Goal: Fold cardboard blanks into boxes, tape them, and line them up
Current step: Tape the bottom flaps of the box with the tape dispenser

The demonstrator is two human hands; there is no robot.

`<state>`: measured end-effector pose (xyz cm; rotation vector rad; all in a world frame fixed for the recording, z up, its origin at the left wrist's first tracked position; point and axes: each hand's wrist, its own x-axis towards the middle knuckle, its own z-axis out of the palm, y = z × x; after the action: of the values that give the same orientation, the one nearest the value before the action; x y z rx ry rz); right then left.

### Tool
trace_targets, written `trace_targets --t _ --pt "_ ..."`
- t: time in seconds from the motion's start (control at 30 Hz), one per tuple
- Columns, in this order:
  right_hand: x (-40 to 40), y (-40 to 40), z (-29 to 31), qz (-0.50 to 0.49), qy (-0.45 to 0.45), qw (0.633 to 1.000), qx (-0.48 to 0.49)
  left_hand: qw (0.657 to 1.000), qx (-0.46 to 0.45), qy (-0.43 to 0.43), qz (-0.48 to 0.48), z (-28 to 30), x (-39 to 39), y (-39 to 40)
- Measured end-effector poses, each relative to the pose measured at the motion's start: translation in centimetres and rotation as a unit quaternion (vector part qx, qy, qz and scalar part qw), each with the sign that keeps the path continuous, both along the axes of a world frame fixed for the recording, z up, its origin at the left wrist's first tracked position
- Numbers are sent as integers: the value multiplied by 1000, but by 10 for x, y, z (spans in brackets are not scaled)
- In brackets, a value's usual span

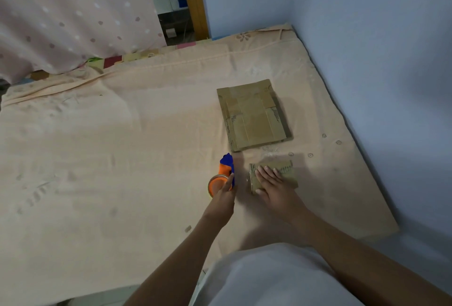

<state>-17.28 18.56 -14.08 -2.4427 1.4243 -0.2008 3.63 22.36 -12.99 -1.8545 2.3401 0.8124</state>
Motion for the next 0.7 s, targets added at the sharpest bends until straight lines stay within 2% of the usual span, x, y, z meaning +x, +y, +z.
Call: trace_targets --t 0.1,0.17,0.3,0.33,0.43,0.57,0.7 --pt "-2 -1 1 11 -1 1000 8 998 49 2 36 -2 -6 1" --pt "-2 -2 -1 24 0 1000 1 995 45 8 87 10 -17 0" --pt "-5 -5 1 28 -15 999 39 978 -102 72 169 31 -43 -9" --pt "-5 -6 -1 30 -26 998 51 970 -104 107 192 40 -51 -12" --pt "-5 -8 0 34 -43 994 91 953 -65 179 235 57 -71 -22" --pt "-5 -11 0 20 -81 991 105 921 -6 231 313 58 -87 -24" --pt "-13 -14 7 -35 -156 967 200 896 57 231 374 56 -92 -27"
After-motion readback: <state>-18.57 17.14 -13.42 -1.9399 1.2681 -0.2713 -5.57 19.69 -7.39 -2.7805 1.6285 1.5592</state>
